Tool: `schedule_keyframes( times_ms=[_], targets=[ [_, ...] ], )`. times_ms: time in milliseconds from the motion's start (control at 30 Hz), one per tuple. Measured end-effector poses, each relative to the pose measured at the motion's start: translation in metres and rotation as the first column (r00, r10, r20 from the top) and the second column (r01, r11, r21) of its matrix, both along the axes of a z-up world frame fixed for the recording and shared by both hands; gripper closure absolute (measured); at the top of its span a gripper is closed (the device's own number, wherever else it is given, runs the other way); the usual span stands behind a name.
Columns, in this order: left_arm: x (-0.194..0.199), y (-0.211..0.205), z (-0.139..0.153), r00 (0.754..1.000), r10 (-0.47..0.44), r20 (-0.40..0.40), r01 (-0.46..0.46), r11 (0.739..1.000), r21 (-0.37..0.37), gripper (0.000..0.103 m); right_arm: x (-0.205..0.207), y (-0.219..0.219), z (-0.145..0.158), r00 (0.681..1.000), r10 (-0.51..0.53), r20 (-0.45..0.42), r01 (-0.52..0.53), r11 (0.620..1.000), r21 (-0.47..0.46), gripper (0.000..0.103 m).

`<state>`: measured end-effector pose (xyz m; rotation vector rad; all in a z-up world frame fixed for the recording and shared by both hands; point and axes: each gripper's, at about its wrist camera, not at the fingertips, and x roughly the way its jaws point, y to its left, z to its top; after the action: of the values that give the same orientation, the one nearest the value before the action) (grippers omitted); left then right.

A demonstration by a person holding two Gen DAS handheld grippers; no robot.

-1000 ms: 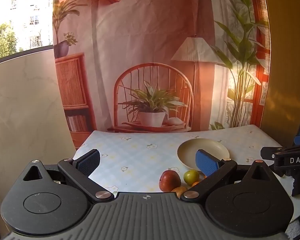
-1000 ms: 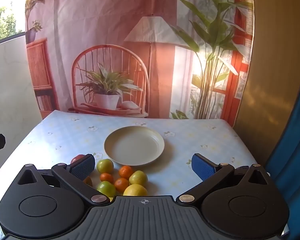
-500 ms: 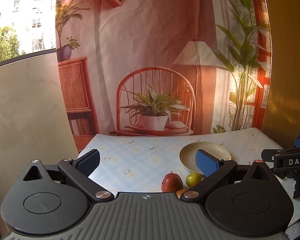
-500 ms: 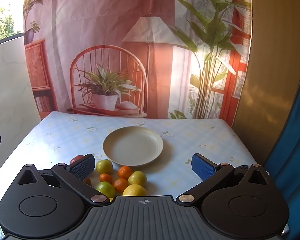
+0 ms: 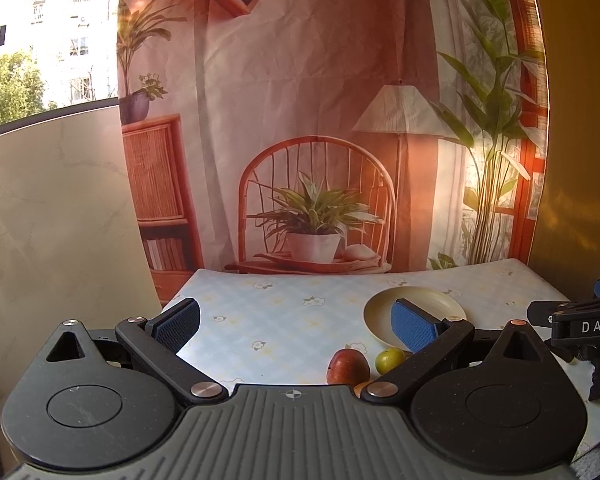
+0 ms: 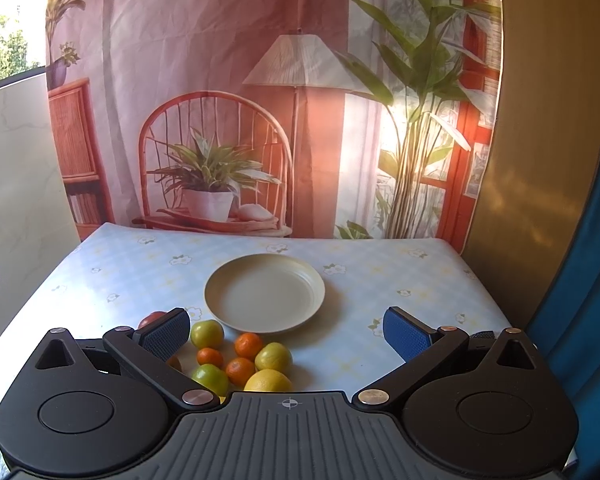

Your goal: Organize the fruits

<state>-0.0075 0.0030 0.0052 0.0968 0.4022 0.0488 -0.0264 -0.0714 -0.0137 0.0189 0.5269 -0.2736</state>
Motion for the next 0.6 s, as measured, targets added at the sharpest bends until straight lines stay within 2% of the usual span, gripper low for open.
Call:
schedule_keyframes(
  times_ms=[600],
  targets=[
    [-0.0029, 0.0003, 0.0002, 1.0, 0.006, 0.009, -0.006, 1.0, 0.0, 0.0, -0.0005, -0.0001, 0.0085, 1.0, -0.001, 0.003, 0.001, 1.0, -0.012, 0.0]
  ],
)
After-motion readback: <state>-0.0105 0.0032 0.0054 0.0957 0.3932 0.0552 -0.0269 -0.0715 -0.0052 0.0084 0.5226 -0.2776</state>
